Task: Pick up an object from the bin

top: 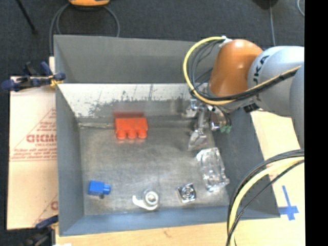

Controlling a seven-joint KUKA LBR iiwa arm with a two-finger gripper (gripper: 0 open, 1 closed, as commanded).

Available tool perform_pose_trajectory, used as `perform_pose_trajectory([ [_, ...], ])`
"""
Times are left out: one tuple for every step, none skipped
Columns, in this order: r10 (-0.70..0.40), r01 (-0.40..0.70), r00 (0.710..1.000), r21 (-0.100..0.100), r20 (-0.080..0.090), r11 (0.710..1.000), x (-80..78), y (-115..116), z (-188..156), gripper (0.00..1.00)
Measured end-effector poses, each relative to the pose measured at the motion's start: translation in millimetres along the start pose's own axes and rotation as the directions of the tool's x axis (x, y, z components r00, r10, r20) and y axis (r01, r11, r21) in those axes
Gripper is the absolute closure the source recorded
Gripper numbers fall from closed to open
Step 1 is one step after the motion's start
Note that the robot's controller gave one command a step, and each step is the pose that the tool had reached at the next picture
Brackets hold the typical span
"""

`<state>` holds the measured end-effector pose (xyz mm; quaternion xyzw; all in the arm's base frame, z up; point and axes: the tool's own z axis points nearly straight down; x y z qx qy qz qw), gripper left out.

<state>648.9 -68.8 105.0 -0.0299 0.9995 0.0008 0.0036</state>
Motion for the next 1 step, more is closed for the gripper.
perform_pose_trajectory([
  [0.323, -0.323, 0.946, -0.006, 0.002, 0.946, 30.6, -68.4, 28.8, 0.00],
])
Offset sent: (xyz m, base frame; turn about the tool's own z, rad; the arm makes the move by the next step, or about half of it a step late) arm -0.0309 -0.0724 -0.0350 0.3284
